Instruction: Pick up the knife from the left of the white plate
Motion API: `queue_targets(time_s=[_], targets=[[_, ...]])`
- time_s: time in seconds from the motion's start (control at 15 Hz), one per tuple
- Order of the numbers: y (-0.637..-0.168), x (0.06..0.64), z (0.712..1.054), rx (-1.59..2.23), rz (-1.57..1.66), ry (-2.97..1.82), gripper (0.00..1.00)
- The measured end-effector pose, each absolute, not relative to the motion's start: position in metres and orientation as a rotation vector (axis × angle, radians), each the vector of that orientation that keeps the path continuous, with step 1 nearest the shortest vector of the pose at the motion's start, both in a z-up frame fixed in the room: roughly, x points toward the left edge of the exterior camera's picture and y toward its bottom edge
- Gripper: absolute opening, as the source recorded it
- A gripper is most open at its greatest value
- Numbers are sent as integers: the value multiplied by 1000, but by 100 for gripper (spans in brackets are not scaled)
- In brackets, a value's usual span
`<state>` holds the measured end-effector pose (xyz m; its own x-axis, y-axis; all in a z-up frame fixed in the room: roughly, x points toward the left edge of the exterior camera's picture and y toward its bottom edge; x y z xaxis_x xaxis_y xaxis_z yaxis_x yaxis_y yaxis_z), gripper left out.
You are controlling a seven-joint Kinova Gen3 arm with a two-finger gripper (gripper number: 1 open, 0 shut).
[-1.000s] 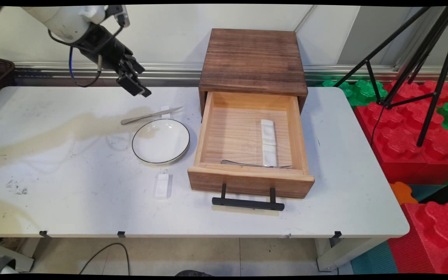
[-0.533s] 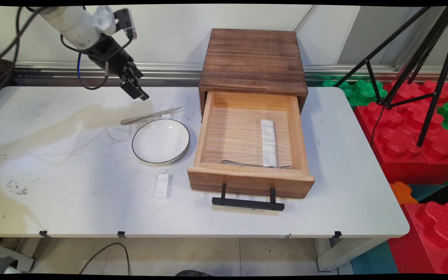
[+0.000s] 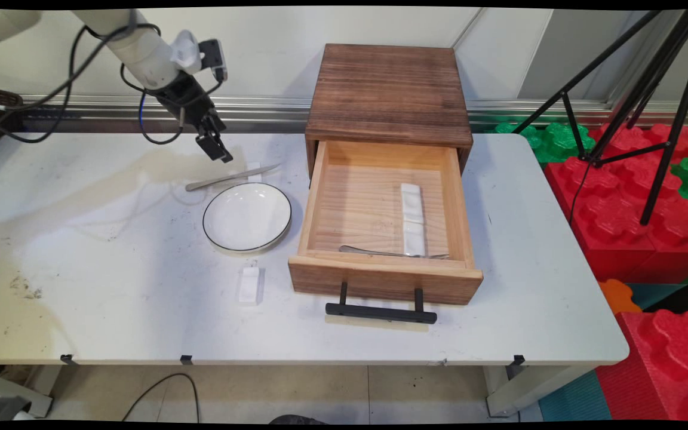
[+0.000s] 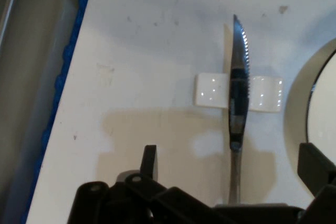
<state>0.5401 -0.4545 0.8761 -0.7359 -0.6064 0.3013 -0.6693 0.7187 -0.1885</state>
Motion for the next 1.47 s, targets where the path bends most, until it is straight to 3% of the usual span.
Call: queue_targets(time_s=[1.47], targets=[[-493, 545, 804, 979, 273, -2800, 100]])
